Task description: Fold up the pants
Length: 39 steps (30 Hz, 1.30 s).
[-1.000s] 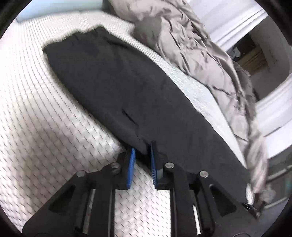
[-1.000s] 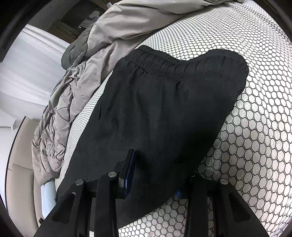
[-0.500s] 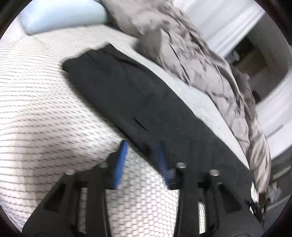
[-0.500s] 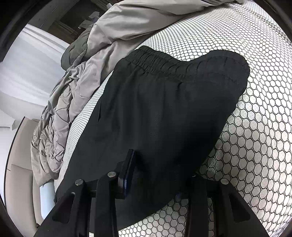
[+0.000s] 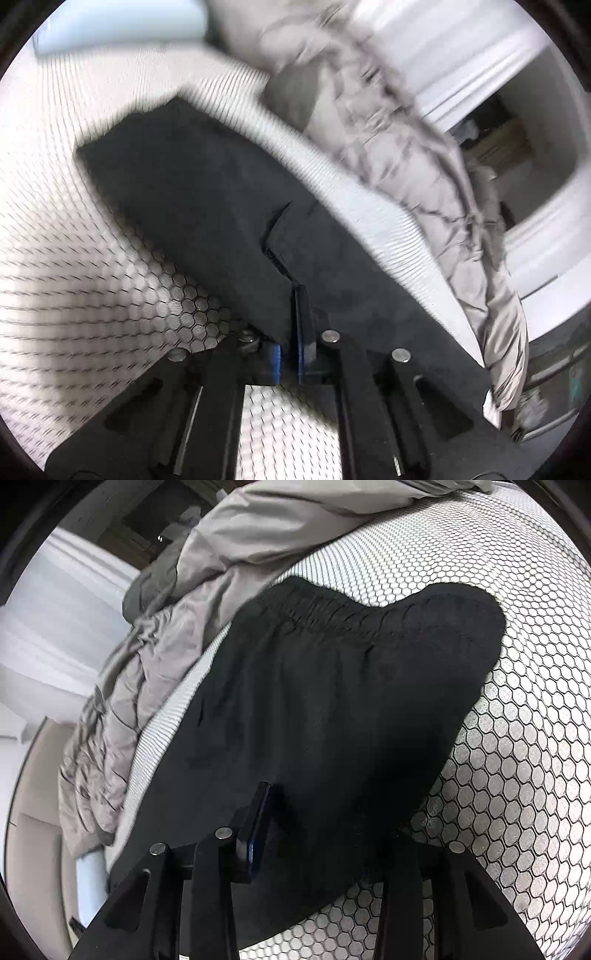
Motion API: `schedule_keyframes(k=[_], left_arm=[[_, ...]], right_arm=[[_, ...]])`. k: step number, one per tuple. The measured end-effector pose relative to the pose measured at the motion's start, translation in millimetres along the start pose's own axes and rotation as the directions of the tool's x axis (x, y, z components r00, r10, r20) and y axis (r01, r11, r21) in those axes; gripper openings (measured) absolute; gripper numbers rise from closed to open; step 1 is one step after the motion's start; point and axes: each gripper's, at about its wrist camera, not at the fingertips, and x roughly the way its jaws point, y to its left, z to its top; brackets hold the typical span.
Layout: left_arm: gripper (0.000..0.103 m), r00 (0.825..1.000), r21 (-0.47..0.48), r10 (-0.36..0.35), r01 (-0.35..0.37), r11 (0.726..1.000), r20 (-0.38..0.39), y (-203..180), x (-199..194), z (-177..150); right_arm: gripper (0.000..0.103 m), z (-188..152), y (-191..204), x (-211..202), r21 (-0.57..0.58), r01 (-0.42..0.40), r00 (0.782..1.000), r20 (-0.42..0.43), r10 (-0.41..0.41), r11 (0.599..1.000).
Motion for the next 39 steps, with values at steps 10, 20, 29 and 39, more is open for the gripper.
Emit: schedule_keyframes(k=[10, 20, 29, 39], left_arm=[[0.003, 0.995, -0.085, 0.056, -0.063, 0.994, -0.078, 44.7, 14.8, -3.3], [0.003, 0.998, -0.047, 0.036, -0.038, 0.998, -0.047, 35.8, 0.6, -4.3], [0.006, 0.991, 0.0, 0.055, -0.055, 0.998, -0.12, 46.9, -24.2, -25.3], [0.054, 0.977, -0.032, 0.205, -0.203, 0.979, 0.058, 63.4, -66.4, -9.7]], right_arm=[[0.043, 8.0, -37.5, -18.7, 0.069, -0.067, 0.997, -0.022, 0.068, 0.995], [0.009, 12.2, -25.9, -21.4, 0.072, -0.186, 0.976, 0.128, 0.176, 0.98], [0.023, -2.8, -54.4, -40.7, 0.117, -0.038, 0.999, 0.023, 0.036, 0.992], [0.051, 3.7, -84.3, -68.4, 0.234, -0.075, 0.981, 0.191, 0.03, 0.969]])
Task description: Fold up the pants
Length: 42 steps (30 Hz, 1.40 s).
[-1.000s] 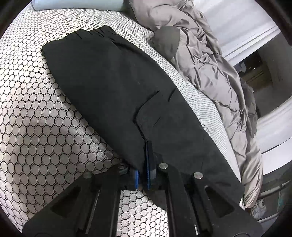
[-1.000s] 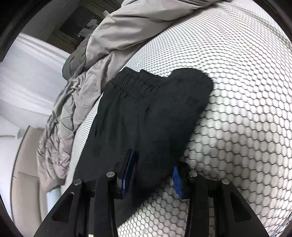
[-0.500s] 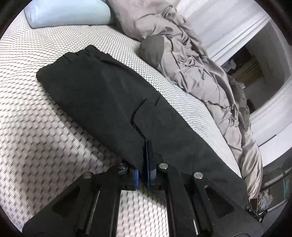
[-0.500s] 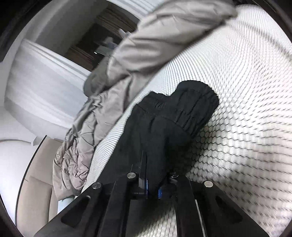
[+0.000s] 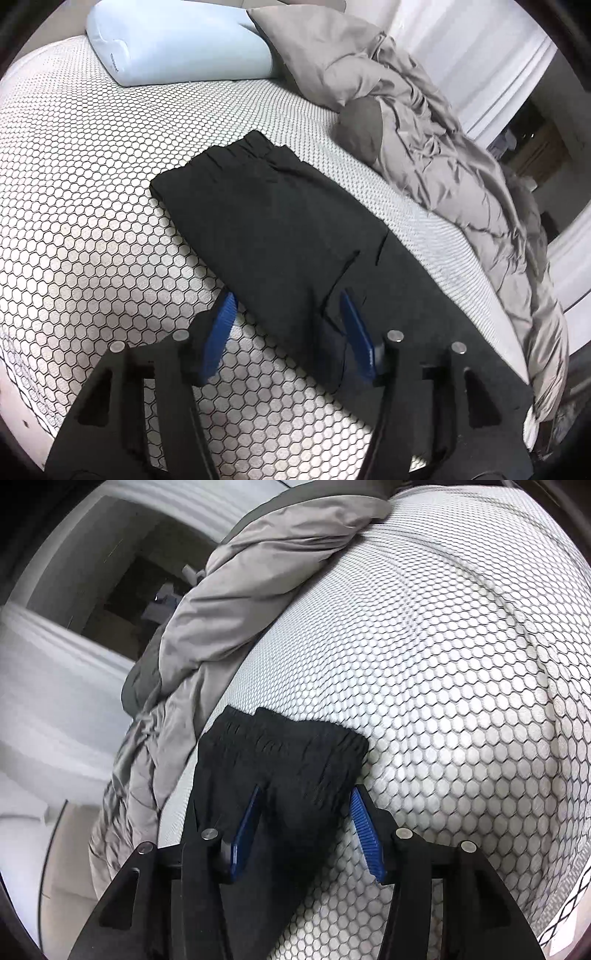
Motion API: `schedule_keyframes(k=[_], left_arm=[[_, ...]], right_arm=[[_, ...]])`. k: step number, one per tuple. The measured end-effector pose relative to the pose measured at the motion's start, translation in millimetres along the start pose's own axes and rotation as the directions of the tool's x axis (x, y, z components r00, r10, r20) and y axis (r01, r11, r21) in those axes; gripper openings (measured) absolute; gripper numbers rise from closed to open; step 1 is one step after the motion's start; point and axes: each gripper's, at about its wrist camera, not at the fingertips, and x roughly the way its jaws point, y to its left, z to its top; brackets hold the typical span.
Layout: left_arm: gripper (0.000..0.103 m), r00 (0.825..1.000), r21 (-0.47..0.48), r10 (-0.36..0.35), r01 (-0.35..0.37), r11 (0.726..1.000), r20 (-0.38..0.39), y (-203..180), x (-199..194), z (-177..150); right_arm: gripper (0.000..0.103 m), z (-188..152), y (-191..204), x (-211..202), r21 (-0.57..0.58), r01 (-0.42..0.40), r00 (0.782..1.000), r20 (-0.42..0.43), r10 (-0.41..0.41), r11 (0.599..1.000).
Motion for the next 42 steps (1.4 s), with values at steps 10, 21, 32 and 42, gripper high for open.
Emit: schedule_keyframes(k=[10, 21, 32, 42], left_arm=[[0.057, 0.999, 0.042, -0.053, 0.052, 0.998, 0.01, -14.3, -11.3, -5.3], [0.068, 0.999, 0.099, -0.051, 0.051, 0.994, -0.006, -34.3, -5.8, -7.9], [0.089, 0.992, 0.247, -0.126, 0.127, 0.96, -0.022, -94.7, -17.8, -32.0], [0.102, 0.959, 0.497, -0.245, 0.282, 0.821, -0.139, -194.8, -25.7, -95.5]], right_arm=[[0.016, -3.4, 16.6, -11.5, -0.113, -0.035, 0.999, 0.031, 0.039, 0.993], [0.058, 6.9, -15.8, -22.8, 0.008, 0.018, 0.999, 0.026, -0.018, 1.0], [0.014, 6.3, 9.6, -29.5, -0.133, 0.001, 1.0, 0.008, 0.0, 0.991], [0.052, 18.6, -13.9, -58.4, -0.019, -0.004, 0.987, 0.163, 0.007, 1.0]])
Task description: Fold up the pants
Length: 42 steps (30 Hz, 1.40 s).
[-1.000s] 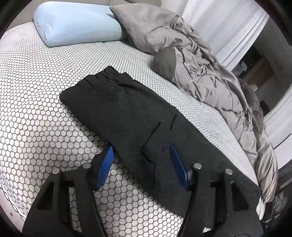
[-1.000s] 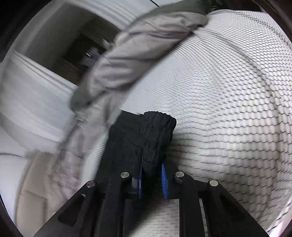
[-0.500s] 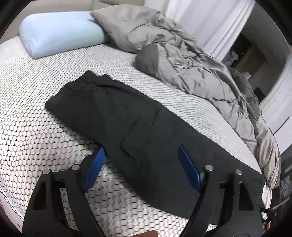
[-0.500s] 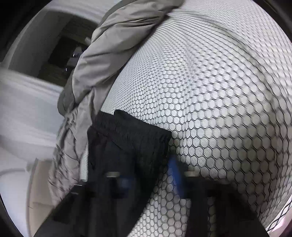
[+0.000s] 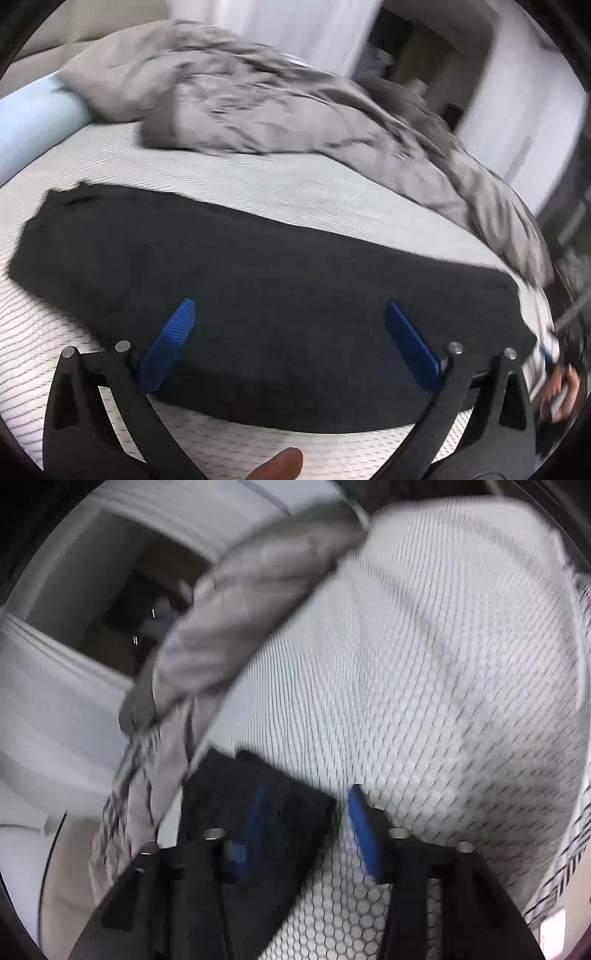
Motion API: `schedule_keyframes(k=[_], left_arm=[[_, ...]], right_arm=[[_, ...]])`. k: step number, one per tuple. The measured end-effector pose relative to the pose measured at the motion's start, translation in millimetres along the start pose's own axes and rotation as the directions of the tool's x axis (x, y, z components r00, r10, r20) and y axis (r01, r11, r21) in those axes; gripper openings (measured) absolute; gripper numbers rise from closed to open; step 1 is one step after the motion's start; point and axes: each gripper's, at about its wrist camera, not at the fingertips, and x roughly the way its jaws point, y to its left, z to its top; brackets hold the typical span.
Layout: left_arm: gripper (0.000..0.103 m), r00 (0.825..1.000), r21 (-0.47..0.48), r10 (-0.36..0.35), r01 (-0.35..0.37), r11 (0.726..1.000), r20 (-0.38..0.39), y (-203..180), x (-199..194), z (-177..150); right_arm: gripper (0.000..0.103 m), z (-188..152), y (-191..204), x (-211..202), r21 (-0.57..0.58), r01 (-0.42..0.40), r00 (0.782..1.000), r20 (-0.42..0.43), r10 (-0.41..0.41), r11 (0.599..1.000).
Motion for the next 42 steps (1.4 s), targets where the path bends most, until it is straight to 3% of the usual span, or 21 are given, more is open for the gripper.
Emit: schedule_keyframes(k=[3, 6, 11, 15, 18, 27, 30, 33, 36, 38, 40, 42], left_arm=[[0.102, 0.995, 0.078, -0.064, 0.07, 0.994, -0.071, -45.8, 24.0, -5.5], [0.102, 0.98, 0.108, -0.12, 0.138, 0.985, -0.157, -76.4, 48.4, -18.7], [0.102, 0.962, 0.155, -0.111, 0.153, 0.976, -0.251, -104.2, 75.6, -46.9], [0.102, 0.968, 0.2, -0.052, 0.103, 0.974, -0.245, -100.6, 82.5, -56.4], [0.102, 0.966, 0.202, -0.047, 0.1, 0.974, -0.256, -95.2, 85.5, -59.8], [0.102, 0.963, 0.233, -0.015, 0.08, 0.969, -0.27, -89.8, 93.9, -61.3], [0.102, 0.962, 0.246, -0.009, 0.078, 0.966, -0.272, -92.8, 95.5, -62.6], [0.102, 0.963, 0.254, -0.006, 0.078, 0.964, -0.271, -94.4, 96.5, -63.7], [0.102, 0.962, 0.254, -0.005, 0.077, 0.964, -0.272, -94.6, 97.0, -64.2], [0.102, 0.962, 0.253, -0.007, 0.079, 0.964, -0.272, -94.1, 97.4, -64.4], [0.102, 0.962, 0.253, -0.009, 0.08, 0.964, -0.273, -93.9, 97.3, -64.7], [0.102, 0.962, 0.251, -0.01, 0.081, 0.965, -0.271, -94.6, 95.7, -65.8]], right_arm=[[0.056, 0.3, 7.9, 0.0, -0.029, -0.022, 1.0, -0.009, 0.022, 0.999], [0.06, -4.4, 22.4, 7.6, -0.104, -0.045, 0.998, -0.055, 0.04, 0.994], [0.067, -12.0, 47.6, 23.5, -0.24, -0.034, 0.996, -0.089, 0.013, 0.97], [0.069, -23.0, 62.9, 37.0, -0.391, -0.047, 0.99, -0.14, -0.009, 0.919], [0.069, -28.2, 75.4, 45.2, -0.466, -0.05, 0.987, -0.16, -0.028, 0.883], [0.07, 3.9, 125.5, 113.7, -0.576, -0.077, 0.958, -0.269, -0.099, 0.814], [0.07, 11.7, 138.7, 145.4, -0.591, -0.1, 0.935, -0.332, -0.129, 0.801], [0.07, 5.3, 151.5, 168.7, -0.672, -0.1, 0.921, -0.342, -0.188, 0.734], [0.07, -9.8, 160.5, 177.4, -0.773, -0.099, 0.913, -0.322, -0.252, 0.627], [0.055, -21.6, 163.7, 180.0, -0.826, -0.099, 0.91, -0.301, -0.286, 0.554], [0.041, -28.6, 165.0, 181.4, -0.846, -0.098, 0.907, -0.293, -0.302, 0.525], [0.036, -33.6, 170.4, 175.4, -0.869, -0.077, 0.927, -0.243, -0.285, 0.489]])
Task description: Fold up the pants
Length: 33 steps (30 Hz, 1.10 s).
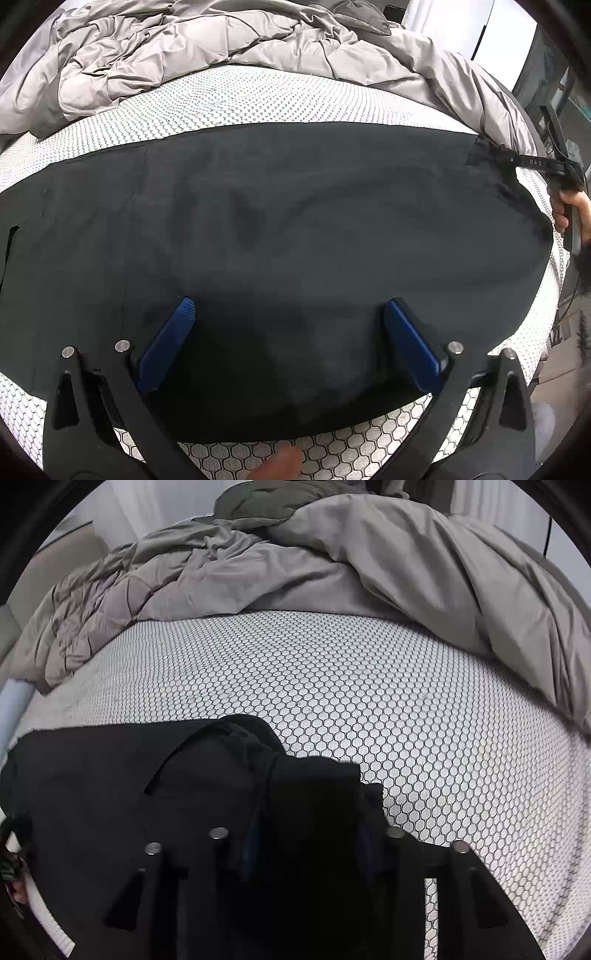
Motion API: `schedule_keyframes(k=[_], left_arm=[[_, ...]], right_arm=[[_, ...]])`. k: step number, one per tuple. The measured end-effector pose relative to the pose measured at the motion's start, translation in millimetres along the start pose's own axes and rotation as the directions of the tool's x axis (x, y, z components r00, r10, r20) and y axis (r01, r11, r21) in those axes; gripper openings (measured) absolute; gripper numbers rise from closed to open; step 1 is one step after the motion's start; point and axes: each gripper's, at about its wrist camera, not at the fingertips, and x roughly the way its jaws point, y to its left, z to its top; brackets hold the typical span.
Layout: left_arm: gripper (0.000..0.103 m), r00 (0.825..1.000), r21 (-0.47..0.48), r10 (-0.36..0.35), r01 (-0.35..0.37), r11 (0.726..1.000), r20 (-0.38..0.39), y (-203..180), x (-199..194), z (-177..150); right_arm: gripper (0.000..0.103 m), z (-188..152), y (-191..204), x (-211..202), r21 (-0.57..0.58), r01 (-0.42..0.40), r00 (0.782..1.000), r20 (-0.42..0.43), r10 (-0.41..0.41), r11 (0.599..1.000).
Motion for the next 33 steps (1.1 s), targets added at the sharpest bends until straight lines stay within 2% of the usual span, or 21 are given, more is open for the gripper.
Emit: schedule_keyframes(k=[3, 5, 6, 7, 8, 9, 10, 11, 15, 16, 17, 19, 22, 24, 27, 30, 33], left_arm=[[0.102, 1.0, -0.003, -0.001, 0.001, 1.0, 0.001, 1.6, 0.5, -0.6], [0.102, 1.0, -0.001, -0.002, 0.002, 1.0, -0.004, 1.1, 2.5, -1.3], [0.102, 1.0, 0.001, 0.001, -0.001, 1.0, -0.007, 1.2, 3.9, -1.4], [0.102, 1.0, 0.003, 0.005, -0.005, 1.0, -0.008, 0.8, 4.9, -1.5], [0.102, 1.0, 0.006, 0.009, -0.009, 1.0, -0.01, 0.4, 5.6, -2.0], [0.102, 1.0, 0.01, 0.013, -0.013, 1.0, -0.011, 0.1, 6.1, -2.2], [0.102, 1.0, 0.012, 0.014, -0.014, 1.0, -0.011, 0.0, 6.3, -2.4], [0.102, 1.0, 0.013, 0.013, -0.012, 1.0, -0.011, 0.2, 5.8, -2.5], [0.102, 1.0, -0.004, -0.009, 0.009, 1.0, 0.008, 2.4, -1.9, -1.8], [0.102, 1.0, -0.006, -0.014, 0.014, 1.0, 0.017, 1.6, -4.5, -1.8], [0.102, 0.999, -0.004, -0.023, 0.023, 1.0, 0.028, -0.5, -7.9, -1.5], [0.102, 0.998, 0.012, -0.046, 0.045, 0.999, 0.041, -9.0, -14.3, -1.7], [0.102, 0.994, 0.052, -0.096, 0.093, 0.994, 0.057, -31.4, -21.3, -2.1], [0.102, 0.992, 0.077, -0.122, 0.119, 0.99, 0.035, -47.4, -19.0, -4.1], [0.102, 0.989, 0.102, -0.147, 0.148, 0.984, -0.013, -62.2, -11.0, -9.0], [0.102, 0.994, 0.105, -0.107, 0.111, 0.988, -0.035, -62.6, -2.9, -16.0], [0.102, 0.997, 0.106, -0.066, 0.069, 0.992, -0.038, -55.9, 1.5, -20.8]], right_arm=[[0.034, 6.6, 3.9, -15.0, 0.012, 0.018, 0.996, 0.09, -0.019, 1.0], [0.035, 13.8, 0.1, -9.9, 0.045, 0.074, 0.992, 0.099, -0.078, 0.996], [0.039, 16.6, -0.5, -2.2, 0.055, 0.103, 0.992, 0.072, -0.107, 0.993], [0.05, 18.9, -1.1, 10.8, 0.059, 0.135, 0.99, 0.025, -0.137, 0.989], [0.054, 19.8, -2.4, 29.0, 0.047, 0.187, 0.982, -0.033, -0.186, 0.981], [0.062, 18.8, -2.1, 36.2, 0.041, 0.208, 0.977, -0.051, -0.206, 0.977], [0.064, 17.1, -3.0, 39.4, 0.045, 0.21, 0.977, -0.057, -0.207, 0.977], [0.064, 13.7, -5.1, 35.0, 0.06, 0.207, 0.978, -0.05, -0.204, 0.977], [0.085, -0.8, -0.3, -20.0, 0.124, 0.211, 0.973, 0.07, -0.221, 0.969], [0.092, -8.9, 4.2, -39.8, 0.146, 0.19, 0.971, 0.115, -0.207, 0.971], [0.095, -16.6, 8.9, -53.1, 0.16, 0.16, 0.972, 0.147, -0.183, 0.974], [0.098, -35.5, 28.7, -73.8, 0.149, 0.046, 0.98, 0.185, -0.074, 0.988], [0.099, -58.9, 73.3, -77.1, 0.094, -0.104, 0.984, 0.157, 0.089, 0.99], [0.099, -66.6, 106.7, -67.6, 0.03, -0.142, 0.984, 0.111, 0.138, 0.989], [0.099, -76.0, 154.8, -46.5, -0.026, -0.18, 0.983, 0.032, 0.181, 0.983], [0.099, -87.2, 198.0, -24.0, -0.104, -0.219, 0.976, -0.028, 0.217, 0.97], [0.099, -97.4, 219.2, -1.3, -0.239, -0.145, 0.989, -0.058, 0.135, 0.96]])
